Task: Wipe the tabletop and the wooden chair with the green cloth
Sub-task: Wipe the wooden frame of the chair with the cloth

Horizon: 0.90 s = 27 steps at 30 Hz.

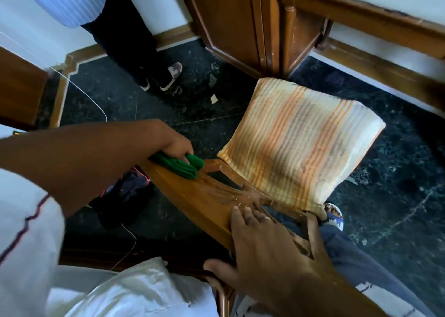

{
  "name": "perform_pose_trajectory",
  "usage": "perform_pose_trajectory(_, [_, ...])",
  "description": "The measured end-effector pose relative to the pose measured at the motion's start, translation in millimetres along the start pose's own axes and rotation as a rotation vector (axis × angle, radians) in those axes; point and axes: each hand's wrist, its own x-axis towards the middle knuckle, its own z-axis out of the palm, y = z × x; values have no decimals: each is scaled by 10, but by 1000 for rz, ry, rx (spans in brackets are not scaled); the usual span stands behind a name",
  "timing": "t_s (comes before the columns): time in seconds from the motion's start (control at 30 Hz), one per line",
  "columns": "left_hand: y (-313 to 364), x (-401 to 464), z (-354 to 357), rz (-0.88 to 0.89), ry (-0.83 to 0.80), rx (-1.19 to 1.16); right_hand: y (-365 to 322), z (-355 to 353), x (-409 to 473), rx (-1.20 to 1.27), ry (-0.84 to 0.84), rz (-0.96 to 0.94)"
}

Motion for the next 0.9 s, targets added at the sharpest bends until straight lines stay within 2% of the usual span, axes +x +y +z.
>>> perform_pose_trajectory(0.23, [33,-720,312,248,249,64,-43,66,-43,-139,200,-1])
perform_pose_trajectory(0.3, [148,-956,516,334,379,56,-47,93,-49,-160,255,-9])
perform_pose_trajectory(0.43, [281,-1153,976,499,572,-112,14,109,-65,-38,244,-37])
perform_pose_trajectory(0.5, [243,-1155,1094,568,546,-415,105,58,-98,244,208,-45])
perform_pose_trajectory(0.57, [202,-1149,1177,663,467,-887,209,-11,-147,548,268,-66])
perform_pose_trajectory(0.6, [219,-1146,1196,698,430,-1117,261,-49,-176,615,330,-100])
perform_pose_trajectory(0.67, [315,-1108,1177,753,381,-1452,314,-165,-231,598,454,-176])
perform_pose_trajectory(0.73, [500,-1080,1069,832,300,-1595,326,-345,-293,601,527,-200])
perform_pose_trajectory(0.9, [1171,-1085,635,916,220,-1555,521,-917,-590,599,573,-67])
